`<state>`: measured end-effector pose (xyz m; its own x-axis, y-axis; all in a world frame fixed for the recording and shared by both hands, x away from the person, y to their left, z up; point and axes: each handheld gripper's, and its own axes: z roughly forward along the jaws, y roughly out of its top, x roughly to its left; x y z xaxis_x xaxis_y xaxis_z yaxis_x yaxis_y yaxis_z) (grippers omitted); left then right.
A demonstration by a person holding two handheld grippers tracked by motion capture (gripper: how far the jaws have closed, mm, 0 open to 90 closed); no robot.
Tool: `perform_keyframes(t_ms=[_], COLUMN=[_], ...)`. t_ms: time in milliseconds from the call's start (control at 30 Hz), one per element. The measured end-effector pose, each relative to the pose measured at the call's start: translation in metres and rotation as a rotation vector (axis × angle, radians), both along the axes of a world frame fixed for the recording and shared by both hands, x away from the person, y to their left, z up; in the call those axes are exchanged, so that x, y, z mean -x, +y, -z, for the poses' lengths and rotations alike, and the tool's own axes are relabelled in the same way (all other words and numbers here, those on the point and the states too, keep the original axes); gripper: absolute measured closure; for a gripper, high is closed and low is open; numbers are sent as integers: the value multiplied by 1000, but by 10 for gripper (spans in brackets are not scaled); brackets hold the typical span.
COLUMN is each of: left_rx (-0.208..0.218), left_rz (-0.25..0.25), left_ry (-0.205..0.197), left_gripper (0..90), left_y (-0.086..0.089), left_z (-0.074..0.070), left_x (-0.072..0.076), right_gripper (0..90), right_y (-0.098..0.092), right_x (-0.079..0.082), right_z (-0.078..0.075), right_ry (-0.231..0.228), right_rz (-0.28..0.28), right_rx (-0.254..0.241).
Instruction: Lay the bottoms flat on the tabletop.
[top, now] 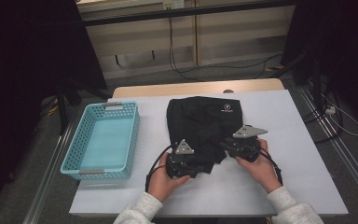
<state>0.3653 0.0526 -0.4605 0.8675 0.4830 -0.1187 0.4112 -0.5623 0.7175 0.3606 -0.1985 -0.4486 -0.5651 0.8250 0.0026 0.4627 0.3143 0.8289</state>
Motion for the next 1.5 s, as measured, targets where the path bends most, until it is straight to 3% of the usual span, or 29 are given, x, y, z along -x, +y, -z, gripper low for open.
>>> perform_keyframes(t_ms=[100,267,333,500,633,800,900,1033,1200,1367,1500], left_rx=[-38,-4,-26,-18,36,109,147,158,165,163,154], left_rz=[-2,10,6,21,-2,-55,-99,-136,-153,-163,-158], left_ry=[-34,36,20,66,77,61,60,58,54,53,59], left_gripper=[598,873,875,887,887,887,886,885,885,885,885], left_y=[-2,-2,-4,1,15,40,51,60,62,64,62], left_z=[-1,-1,-2,-5,-18,-39,-43,-44,-43,-41,-37], left_x=[2,0,1,-1,-4,-7,-13,-19,-22,-24,-24], right_gripper=[598,572,563,541,529,507,555,554,527,506,664], right_y=[-2,-7,-8,-8,-5,-1,5,19,38,53,54], right_x=[2,8,10,14,19,26,34,40,34,19,11], right_z=[-2,-3,-3,-3,-5,-7,-6,-2,8,17,21], right_ry=[-16,-16,-14,-10,-11,-12,3,15,28,28,22], right_rz=[3,12,14,7,-13,-39,-85,-154,-217,-188,-173], right_rx=[3,0,-2,3,10,14,11,40,48,119,116])
